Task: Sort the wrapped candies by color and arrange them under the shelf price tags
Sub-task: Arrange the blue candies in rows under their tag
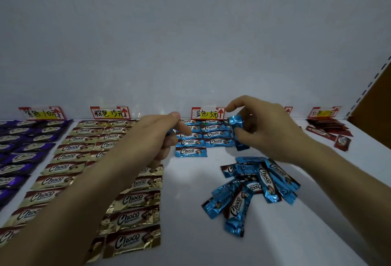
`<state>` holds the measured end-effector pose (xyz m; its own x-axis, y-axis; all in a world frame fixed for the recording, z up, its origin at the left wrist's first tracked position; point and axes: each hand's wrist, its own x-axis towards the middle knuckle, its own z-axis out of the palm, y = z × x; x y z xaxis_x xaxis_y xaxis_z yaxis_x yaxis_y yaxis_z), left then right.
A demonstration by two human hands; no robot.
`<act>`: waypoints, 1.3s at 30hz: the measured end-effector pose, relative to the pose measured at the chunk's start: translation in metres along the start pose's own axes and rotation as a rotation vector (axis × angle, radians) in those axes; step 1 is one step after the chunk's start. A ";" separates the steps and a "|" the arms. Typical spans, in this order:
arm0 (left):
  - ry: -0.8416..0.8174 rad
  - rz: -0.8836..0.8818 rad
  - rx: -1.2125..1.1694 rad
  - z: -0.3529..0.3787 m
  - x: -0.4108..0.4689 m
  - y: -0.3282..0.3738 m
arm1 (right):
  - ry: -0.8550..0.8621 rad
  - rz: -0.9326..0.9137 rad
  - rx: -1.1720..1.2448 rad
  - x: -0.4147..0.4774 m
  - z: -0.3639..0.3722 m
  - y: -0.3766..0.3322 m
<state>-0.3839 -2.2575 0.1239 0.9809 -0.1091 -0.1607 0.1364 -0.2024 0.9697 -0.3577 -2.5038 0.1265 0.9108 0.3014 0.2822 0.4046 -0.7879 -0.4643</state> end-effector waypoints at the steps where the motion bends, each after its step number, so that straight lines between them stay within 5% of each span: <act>1: -0.003 -0.006 -0.001 0.001 0.000 0.000 | -0.003 -0.042 -0.066 -0.003 0.007 0.002; 8: 0.019 0.027 0.069 0.001 -0.001 -0.001 | -0.070 -0.296 -0.230 -0.004 0.025 0.005; 13: -0.003 0.260 0.794 0.003 -0.001 -0.009 | -0.150 -0.268 -0.232 -0.004 0.033 0.009; 19: -0.215 0.313 1.190 0.010 -0.001 -0.018 | -0.108 -0.225 -0.214 -0.009 0.032 0.017; 39: -0.264 0.417 1.186 0.012 0.004 -0.029 | -0.030 -0.235 -0.257 -0.006 0.046 0.022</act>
<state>-0.3854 -2.2639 0.0927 0.8438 -0.5344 -0.0492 -0.5125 -0.8296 0.2214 -0.3502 -2.4982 0.0759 0.7987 0.5035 0.3294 0.5732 -0.8033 -0.1619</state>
